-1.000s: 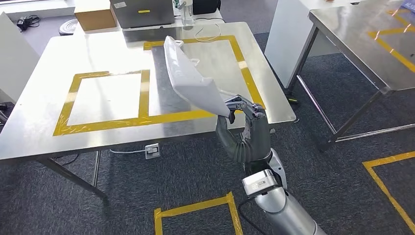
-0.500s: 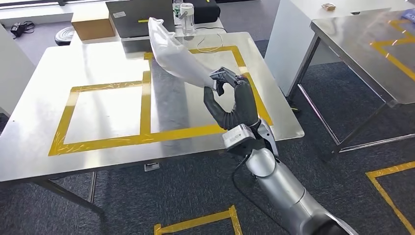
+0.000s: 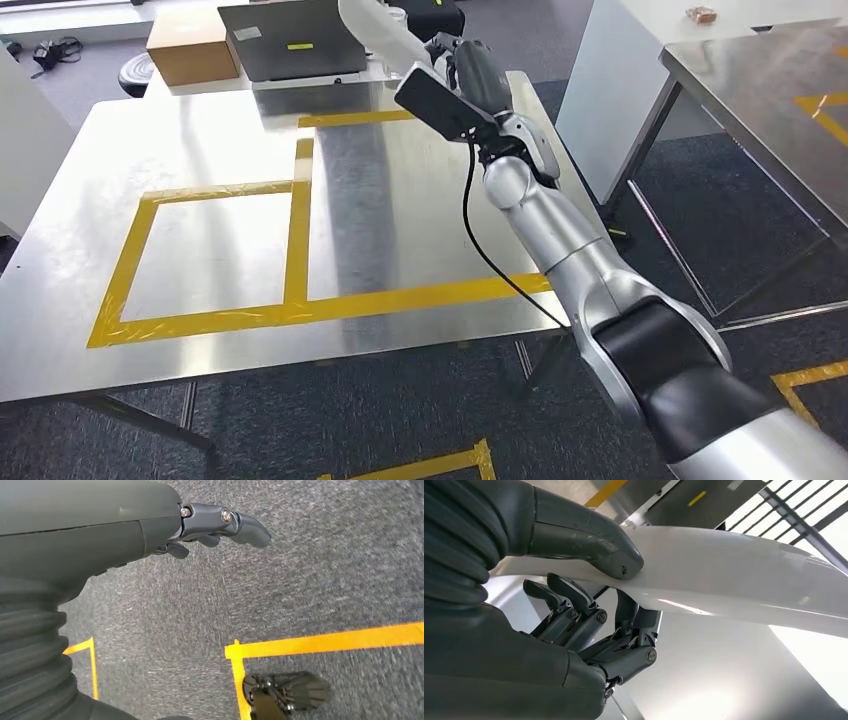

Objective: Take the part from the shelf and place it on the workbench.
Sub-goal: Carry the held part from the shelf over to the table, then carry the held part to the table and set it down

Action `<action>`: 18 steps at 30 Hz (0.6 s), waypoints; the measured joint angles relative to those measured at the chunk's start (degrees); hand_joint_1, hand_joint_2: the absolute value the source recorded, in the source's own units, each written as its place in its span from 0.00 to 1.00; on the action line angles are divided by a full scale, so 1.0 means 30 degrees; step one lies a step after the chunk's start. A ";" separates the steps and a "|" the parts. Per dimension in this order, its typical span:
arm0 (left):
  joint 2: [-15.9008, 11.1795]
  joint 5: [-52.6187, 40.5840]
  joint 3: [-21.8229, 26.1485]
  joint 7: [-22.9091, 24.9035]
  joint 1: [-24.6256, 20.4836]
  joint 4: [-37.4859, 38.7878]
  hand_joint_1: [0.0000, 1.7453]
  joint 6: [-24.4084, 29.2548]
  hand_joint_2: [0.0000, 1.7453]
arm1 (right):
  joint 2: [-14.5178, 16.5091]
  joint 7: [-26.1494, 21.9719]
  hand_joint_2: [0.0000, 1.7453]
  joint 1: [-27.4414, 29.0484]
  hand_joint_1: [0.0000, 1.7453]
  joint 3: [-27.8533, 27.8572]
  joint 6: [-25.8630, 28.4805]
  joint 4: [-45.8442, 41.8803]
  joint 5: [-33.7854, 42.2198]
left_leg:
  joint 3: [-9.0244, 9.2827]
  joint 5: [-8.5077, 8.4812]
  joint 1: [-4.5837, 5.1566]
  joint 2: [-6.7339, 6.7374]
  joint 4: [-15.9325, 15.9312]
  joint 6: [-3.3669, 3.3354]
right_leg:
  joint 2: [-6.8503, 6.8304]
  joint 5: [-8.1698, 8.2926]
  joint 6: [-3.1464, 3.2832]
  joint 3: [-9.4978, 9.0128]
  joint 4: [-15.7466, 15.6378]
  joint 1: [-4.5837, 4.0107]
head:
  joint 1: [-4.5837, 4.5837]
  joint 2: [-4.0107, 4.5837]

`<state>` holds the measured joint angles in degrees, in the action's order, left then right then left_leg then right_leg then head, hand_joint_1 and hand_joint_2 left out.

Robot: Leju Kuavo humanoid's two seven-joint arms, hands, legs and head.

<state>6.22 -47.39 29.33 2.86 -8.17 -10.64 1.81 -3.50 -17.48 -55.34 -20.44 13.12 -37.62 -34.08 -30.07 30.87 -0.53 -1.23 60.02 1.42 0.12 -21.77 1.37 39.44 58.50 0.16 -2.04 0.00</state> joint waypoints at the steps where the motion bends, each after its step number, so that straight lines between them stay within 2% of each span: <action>1: -0.0018 -0.0025 -0.0009 -0.0018 -0.0028 -0.0007 0.00 -0.0031 1.00 | 0.0020 0.0199 1.00 -0.0426 1.00 0.0002 -0.0066 0.0692 -0.0107 | -0.0179 0.0204 0.0000 0.0065 0.0436 0.0082 | -0.0010 -0.0050 0.0141 -0.0187 -0.0045 0.0030 | 0.0022 0.0000; 2: -0.0035 -0.0036 -0.0018 -0.0062 -0.0057 -0.0009 0.00 -0.0053 1.00 | 0.0036 0.0425 1.00 -0.0763 1.00 0.0002 -0.0182 0.1329 -0.0201 | -0.0629 0.0545 -0.0012 0.0134 0.1299 0.0149 | -0.0007 -0.0117 0.0258 -0.0348 -0.0078 0.0042 | 0.0038 0.0000; 4: -0.0033 -0.0034 -0.0033 -0.0226 -0.0083 -0.0005 0.00 -0.0093 1.00 | 0.0044 0.0907 1.00 -0.1072 1.00 0.0002 -0.0501 0.2515 -0.0415 | -0.2003 0.1381 -0.0019 0.0218 0.3656 0.0254 | 0.0004 -0.0317 0.0407 -0.0553 -0.0083 -0.0011 | 0.0060 0.0000; 5: -0.0035 -0.0018 -0.0035 -0.0352 -0.0064 -0.0002 0.00 -0.0124 1.00 | 0.0044 0.1096 1.00 -0.1032 1.00 0.0002 -0.0698 0.3058 -0.0566 | -0.2665 0.1613 -0.0023 0.0228 0.4521 0.0283 | 0.0019 -0.0419 0.0431 -0.0645 -0.0074 -0.0045 | 0.0056 0.0000; 6: -0.0042 0.0007 -0.0035 -0.0475 -0.0033 0.0000 0.00 -0.0153 1.00 | 0.0044 0.1209 1.00 -0.0912 1.00 0.0000 -0.0865 0.3526 -0.0726 | -0.3055 0.1492 -0.0018 0.0232 0.4771 0.0283 | 0.0040 -0.0521 0.0437 -0.0744 -0.0053 -0.0076 | 0.0054 0.0000; 7: -0.0056 0.0046 -0.0035 -0.0588 -0.0003 0.0000 0.00 -0.0179 1.00 | 0.0045 0.1273 1.00 -0.0767 1.00 -0.0002 -0.1009 0.3928 -0.0874 | -0.3127 0.0968 -0.0011 0.0234 0.4335 0.0242 | 0.0065 -0.0629 0.0426 -0.0852 -0.0018 -0.0097 | 0.0054 0.0000; 9: -0.0109 0.0108 -0.0035 -0.0747 0.0028 0.0000 0.00 -0.0197 1.00 | 0.0082 0.1298 1.00 -0.0557 1.00 -0.0005 -0.1202 0.4559 -0.1109 | -0.2540 -0.0741 0.0029 0.0232 0.2041 0.0063 | 0.0103 -0.0841 0.0360 -0.1039 0.0078 -0.0114 | 0.0051 0.0000; 11: -0.0151 0.0137 -0.0035 -0.0834 0.0022 0.0005 0.00 -0.0200 1.00 | 0.0147 0.1294 1.00 -0.0480 1.00 -0.0018 -0.1506 0.5033 -0.1397 | -0.2025 -0.1497 0.0124 0.0240 0.0205 -0.0145 | 0.0152 -0.0972 0.0227 -0.1071 0.0170 -0.0141 | 0.0049 0.0000; 13: -0.0164 0.0159 -0.0035 -0.0887 0.0056 0.0013 0.00 -0.0202 1.00 | 0.0213 0.1142 1.00 -0.0286 1.00 -0.0113 -0.1964 0.5358 -0.1826 | -0.1875 -0.1526 0.0158 0.0238 -0.0243 -0.0242 | 0.0188 -0.1044 0.0130 -0.1045 0.0204 -0.0196 | 0.0038 0.0000; 16: -0.0182 0.0221 -0.0031 -0.0989 0.0128 0.0031 0.00 -0.0200 1.00 | 0.0388 0.0375 1.00 0.0149 1.00 -0.0350 -0.2799 0.5569 -0.2262 | -0.1802 -0.1765 0.0113 0.0185 -0.0283 -0.0194 | 0.0182 -0.1055 0.0300 -0.1086 0.0165 -0.0259 | 0.0005 0.0000; 18: -0.0224 0.0310 -0.0024 -0.1067 0.0131 0.0035 0.00 -0.0198 1.00 | 0.0574 -0.0222 1.00 0.0358 1.00 -0.0569 -0.3452 0.5663 -0.2534 | -0.1801 -0.1751 0.0126 0.0152 -0.0282 -0.0261 | 0.0172 -0.1028 0.0286 -0.1137 0.0080 -0.0257 | 0.0005 0.0000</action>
<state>5.55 -46.46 29.26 -0.34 -7.78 -10.54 1.22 -1.78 -18.15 -54.27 -22.15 2.76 -20.63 -41.68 -35.47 25.62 -0.16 -0.77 59.18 0.64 0.64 -24.85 2.23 36.03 58.73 -0.61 -2.03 0.00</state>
